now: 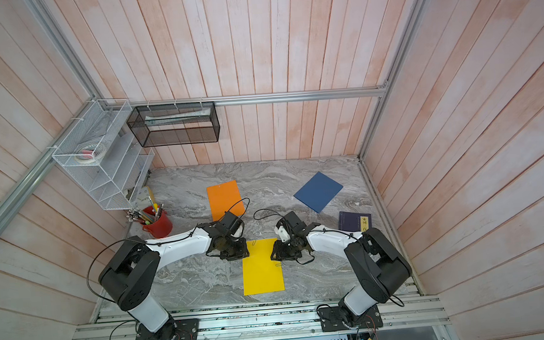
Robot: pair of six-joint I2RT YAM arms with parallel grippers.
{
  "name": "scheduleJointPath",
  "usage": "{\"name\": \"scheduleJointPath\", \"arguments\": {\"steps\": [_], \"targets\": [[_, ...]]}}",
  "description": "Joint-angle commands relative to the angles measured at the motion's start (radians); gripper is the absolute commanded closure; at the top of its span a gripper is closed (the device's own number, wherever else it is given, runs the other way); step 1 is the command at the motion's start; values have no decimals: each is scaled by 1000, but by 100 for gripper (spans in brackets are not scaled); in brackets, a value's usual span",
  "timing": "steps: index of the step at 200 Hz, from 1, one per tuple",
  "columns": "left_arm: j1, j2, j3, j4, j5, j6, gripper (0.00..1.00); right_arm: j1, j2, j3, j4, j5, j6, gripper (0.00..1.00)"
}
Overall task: Unclip the paperclips from the documents
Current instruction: Pick up the document from the center of the board.
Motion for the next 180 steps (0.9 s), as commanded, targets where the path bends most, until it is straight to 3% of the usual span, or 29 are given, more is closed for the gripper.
{"name": "scheduleJointPath", "arguments": {"steps": [1,118,180], "targets": [[-1,44,-25,-16,11,16,66,11,44,-5,-23,40,0,58],[0,11,-39,-20,-3,4,67,14,34,-9,-25,32,0,51],[-1,-45,-60,-36,2,-11,67,12,-69,-9,-89,60,8,51]]}}
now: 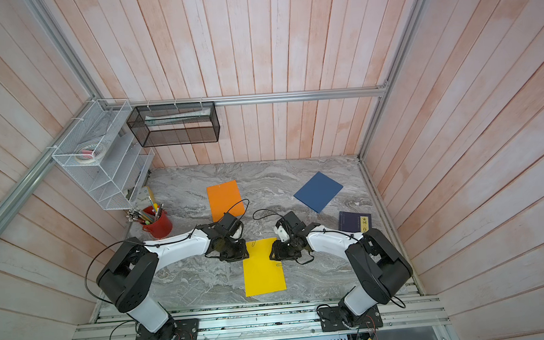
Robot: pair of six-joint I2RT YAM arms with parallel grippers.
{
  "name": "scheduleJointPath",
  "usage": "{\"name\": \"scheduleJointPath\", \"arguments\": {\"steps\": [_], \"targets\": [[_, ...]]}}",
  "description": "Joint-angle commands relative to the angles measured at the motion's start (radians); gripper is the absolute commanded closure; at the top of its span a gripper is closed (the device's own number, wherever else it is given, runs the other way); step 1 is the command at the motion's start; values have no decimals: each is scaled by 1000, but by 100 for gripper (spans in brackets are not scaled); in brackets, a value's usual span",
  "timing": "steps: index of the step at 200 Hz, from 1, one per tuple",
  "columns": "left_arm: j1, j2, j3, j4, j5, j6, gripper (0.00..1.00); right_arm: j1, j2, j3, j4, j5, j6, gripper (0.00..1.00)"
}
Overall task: Unclip the paperclips from the documents
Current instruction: Pick up the document from the center of the board.
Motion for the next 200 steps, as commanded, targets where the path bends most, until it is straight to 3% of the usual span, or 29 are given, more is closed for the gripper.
{"name": "scheduleJointPath", "arguments": {"steps": [1,86,200], "targets": [[0,-20,-30,-42,-12,-9,67,2,-42,-10,-71,38,4,51],[-21,-35,-60,-55,36,-8,68,23,-115,-121,-68,4,56,53],[-64,-13,-87,-39,44,-31,68,94,-75,-138,-37,6,99,49]]}}
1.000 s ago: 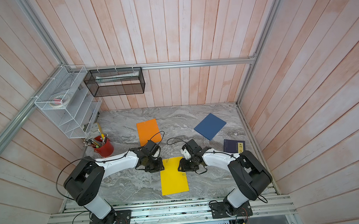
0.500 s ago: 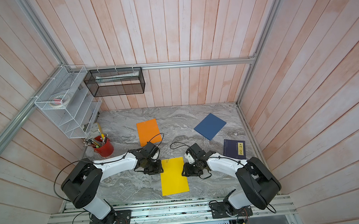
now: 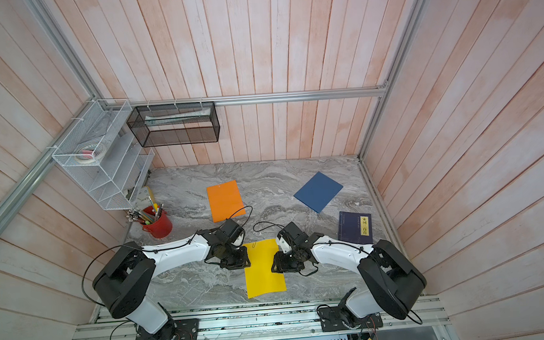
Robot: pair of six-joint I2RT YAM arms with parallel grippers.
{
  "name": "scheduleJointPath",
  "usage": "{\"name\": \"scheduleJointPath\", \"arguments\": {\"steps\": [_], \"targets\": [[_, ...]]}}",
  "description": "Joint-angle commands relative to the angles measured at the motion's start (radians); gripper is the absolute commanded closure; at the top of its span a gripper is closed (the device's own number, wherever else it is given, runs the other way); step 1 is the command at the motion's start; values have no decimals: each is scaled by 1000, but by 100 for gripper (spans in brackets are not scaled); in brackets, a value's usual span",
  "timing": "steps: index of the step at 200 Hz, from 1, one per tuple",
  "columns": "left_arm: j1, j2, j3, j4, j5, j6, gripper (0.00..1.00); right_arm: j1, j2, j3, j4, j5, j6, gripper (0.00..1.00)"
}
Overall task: Unclip the paperclips from the documents
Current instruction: Pick up the document from the center of the board.
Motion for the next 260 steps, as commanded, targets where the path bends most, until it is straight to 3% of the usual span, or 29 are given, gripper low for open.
{"name": "scheduleJointPath", "arguments": {"steps": [1,128,205,260], "targets": [[-10,20,-40,-27,-8,-12,68,10,32,-28,-25,14,10,49],[-10,35,-25,0,-1,13,71,11,75,3,138,-72,23,33],[-10,69,0,11,14,40,72,11,28,-13,253,-132,36,23],[-9,107,34,4,21,67,74,10,56,-5,303,-168,39,21]]}}
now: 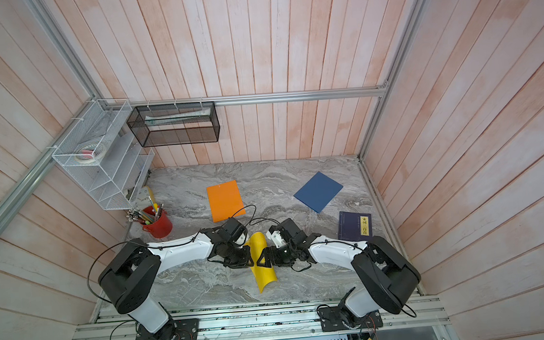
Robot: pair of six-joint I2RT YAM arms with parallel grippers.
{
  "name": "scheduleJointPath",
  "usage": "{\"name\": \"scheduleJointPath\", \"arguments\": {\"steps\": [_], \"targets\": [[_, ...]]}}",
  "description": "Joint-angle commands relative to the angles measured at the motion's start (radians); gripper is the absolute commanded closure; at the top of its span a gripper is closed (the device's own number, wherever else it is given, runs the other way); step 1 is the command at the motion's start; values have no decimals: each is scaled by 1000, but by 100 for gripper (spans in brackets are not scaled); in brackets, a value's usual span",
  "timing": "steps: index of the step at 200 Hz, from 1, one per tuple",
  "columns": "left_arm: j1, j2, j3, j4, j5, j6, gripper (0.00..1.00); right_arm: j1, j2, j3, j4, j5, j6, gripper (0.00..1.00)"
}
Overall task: Unclip the paperclips from the documents
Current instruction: Pick up the document from the center of the board.
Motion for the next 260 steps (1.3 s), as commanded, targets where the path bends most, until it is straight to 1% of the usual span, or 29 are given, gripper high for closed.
{"name": "scheduleJointPath", "arguments": {"steps": [1,35,48,132,146,168,185,194,214,248,260], "targets": [[-7,58,-2,-22,-30,30,74,4,13,1,35,-29,0,21],[-8,59,3,-22,-27,32,74,4,39,16,19,-28,-11,20],[-9,59,5,-24,-27,33,74,4,46,20,14,-30,-14,22],[-9,55,8,-22,-27,33,74,4,61,40,-7,-24,-26,50],[-8,51,6,-21,-29,33,74,4,56,38,-5,-23,-24,56],[-9,43,4,-18,-33,32,74,5,50,34,5,-24,-22,62],[-8,34,2,-15,-36,29,73,4,46,29,12,-30,-20,69],[-8,29,2,-16,-38,28,73,5,44,28,16,-31,-18,71],[-9,15,2,-19,-48,24,69,4,39,25,23,-36,-18,74],[-5,-28,10,-28,-67,18,52,-2,26,17,44,-49,-11,78],[0,-47,14,-30,-72,15,47,-7,20,11,59,-60,-6,80]]}}
